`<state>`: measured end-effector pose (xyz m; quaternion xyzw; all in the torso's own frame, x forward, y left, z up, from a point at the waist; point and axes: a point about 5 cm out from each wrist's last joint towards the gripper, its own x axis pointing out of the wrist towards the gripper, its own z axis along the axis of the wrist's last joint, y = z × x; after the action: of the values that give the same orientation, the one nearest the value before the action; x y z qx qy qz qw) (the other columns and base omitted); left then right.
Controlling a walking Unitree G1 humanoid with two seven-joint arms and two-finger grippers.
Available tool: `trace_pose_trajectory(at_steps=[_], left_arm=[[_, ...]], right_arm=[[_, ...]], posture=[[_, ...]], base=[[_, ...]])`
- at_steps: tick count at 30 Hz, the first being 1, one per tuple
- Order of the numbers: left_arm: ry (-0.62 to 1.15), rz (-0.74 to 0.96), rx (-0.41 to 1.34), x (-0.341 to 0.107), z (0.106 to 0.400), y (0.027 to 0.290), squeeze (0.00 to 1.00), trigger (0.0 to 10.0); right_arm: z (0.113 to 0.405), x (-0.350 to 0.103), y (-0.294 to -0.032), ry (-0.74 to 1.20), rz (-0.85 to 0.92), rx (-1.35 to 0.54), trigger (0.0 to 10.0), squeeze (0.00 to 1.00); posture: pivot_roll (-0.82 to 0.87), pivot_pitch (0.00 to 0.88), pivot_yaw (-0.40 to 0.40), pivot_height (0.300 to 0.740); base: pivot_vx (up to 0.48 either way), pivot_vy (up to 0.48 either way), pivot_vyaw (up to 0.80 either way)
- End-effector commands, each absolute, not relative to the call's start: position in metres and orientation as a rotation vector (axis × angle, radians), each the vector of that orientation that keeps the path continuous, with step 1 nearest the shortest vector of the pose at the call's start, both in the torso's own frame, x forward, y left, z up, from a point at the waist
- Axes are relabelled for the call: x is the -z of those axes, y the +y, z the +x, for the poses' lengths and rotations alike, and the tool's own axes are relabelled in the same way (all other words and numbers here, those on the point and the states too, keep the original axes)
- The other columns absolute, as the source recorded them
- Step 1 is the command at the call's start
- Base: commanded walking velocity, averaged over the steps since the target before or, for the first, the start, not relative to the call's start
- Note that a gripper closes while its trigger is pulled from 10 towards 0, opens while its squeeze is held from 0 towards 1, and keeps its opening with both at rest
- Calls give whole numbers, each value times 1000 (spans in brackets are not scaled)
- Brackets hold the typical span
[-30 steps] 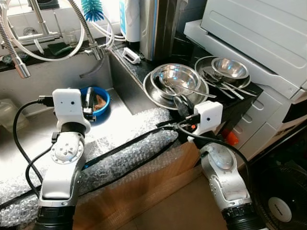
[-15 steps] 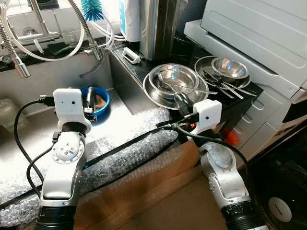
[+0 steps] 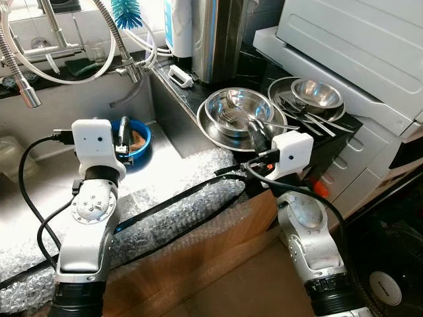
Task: Kitchen organization
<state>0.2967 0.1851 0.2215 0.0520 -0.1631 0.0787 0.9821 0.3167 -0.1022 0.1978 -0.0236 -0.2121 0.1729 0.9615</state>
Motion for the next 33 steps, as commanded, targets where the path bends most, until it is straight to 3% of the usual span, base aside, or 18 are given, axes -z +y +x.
trace_pose_trajectory(at_steps=[1,10,24,27,33], left_arm=[[-381,102,-171,-232,294,185,0,10000],[-403,87,-150,-238,294,185,0,10000],[-447,-213,-53,-253,294,185,0,10000],[-466,-342,-30,-258,293,189,0,10000],[-443,-517,39,-256,293,188,0,10000]], right_arm=[[314,-215,-103,-500,-46,-349,10000,0],[315,-239,-106,-543,181,-339,10000,0],[300,-233,-98,-433,637,-610,10000,0],[292,-233,-99,-422,782,-709,10000,0],[281,-223,-102,-395,909,-811,10000,0]], posture=[[68,107,-50,740],[70,110,-54,740],[71,112,-51,740],[71,113,-50,740],[77,114,-50,740]], base=[[0,0,0],[0,0,0],[0,0,0],[0,0,0],[0,0,0]])
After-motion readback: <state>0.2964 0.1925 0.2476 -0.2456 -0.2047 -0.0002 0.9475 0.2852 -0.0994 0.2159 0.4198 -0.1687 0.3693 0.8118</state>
